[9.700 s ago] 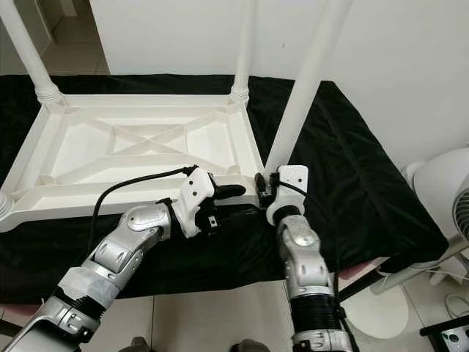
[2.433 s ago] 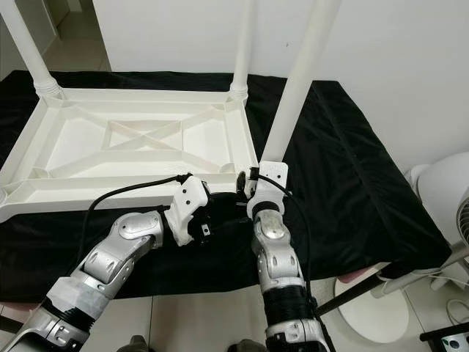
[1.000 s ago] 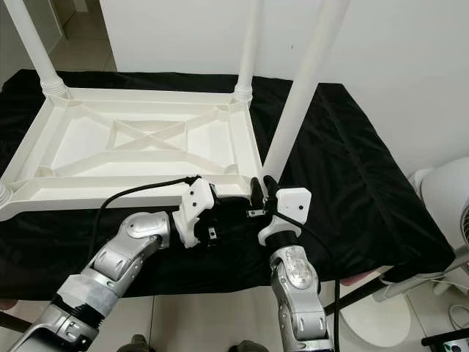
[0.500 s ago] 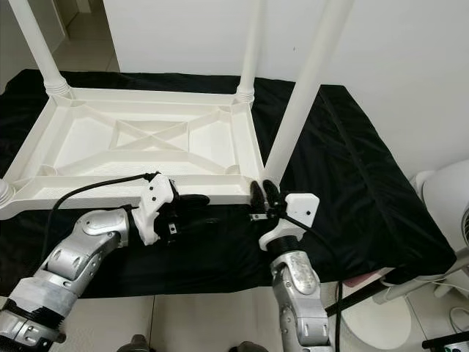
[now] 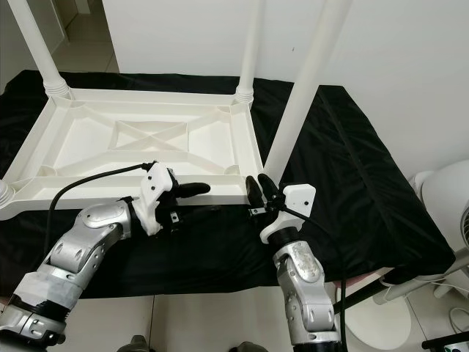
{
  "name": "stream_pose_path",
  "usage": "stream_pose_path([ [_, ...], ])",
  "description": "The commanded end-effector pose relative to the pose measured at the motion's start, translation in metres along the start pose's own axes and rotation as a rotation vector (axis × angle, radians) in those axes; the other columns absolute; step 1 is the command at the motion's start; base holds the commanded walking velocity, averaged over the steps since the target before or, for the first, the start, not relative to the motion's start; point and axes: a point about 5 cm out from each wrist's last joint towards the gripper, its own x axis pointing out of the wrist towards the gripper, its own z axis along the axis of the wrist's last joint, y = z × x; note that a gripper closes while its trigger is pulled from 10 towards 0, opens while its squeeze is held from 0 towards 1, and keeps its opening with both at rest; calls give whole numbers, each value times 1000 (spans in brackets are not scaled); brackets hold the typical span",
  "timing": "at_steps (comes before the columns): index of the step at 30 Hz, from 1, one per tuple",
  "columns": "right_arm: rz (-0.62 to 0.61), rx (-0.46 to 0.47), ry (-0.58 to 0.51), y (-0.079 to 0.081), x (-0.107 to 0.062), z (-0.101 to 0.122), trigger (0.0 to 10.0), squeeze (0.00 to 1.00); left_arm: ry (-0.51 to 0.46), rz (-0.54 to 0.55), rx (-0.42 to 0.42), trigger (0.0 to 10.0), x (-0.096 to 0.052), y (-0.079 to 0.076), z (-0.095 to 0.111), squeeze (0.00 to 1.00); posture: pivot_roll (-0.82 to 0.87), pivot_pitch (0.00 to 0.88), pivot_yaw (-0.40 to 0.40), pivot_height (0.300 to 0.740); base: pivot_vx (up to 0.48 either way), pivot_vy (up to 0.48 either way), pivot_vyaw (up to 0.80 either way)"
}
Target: Building children table
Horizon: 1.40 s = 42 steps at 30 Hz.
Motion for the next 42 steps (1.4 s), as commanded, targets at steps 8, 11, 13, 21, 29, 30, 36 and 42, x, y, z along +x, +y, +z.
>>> stream_pose_path([
  [8,53,-63,61,-28,15,-2,10000,0,-80,308,-77,10000,6,26,11,0,45,0,-65,740,0,0,0],
  [11,50,-67,66,-32,17,-2,10000,0,-88,357,-79,10000,7,29,12,0,49,0,-70,740,0,0,0],
  [13,47,-79,78,-37,20,-3,10000,0,-76,433,-94,10000,8,34,10,0,52,0,-72,740,0,0,0],
  [21,-68,-102,82,-57,19,-7,10000,0,-68,669,-198,10000,12,46,-1,0,41,0,-80,740,0,0,0],
  [29,-284,-121,53,-84,11,-7,10000,0,-50,764,-262,10000,25,49,-10,0,13,3,-71,740,0,0,0],
  [30,-324,-128,53,-91,7,-6,10000,0,-46,752,-265,10000,30,48,-10,0,-5,5,-61,740,0,0,0],
  [36,-481,-168,22,-122,-10,3,10000,0,-8,755,-238,10000,42,46,-13,0,-20,9,-47,740,0,0,0],
  [42,-532,-189,1,-133,-19,8,10000,0,-31,637,-165,10000,47,37,-8,0,-13,13,-37,740,0,0,0],
])
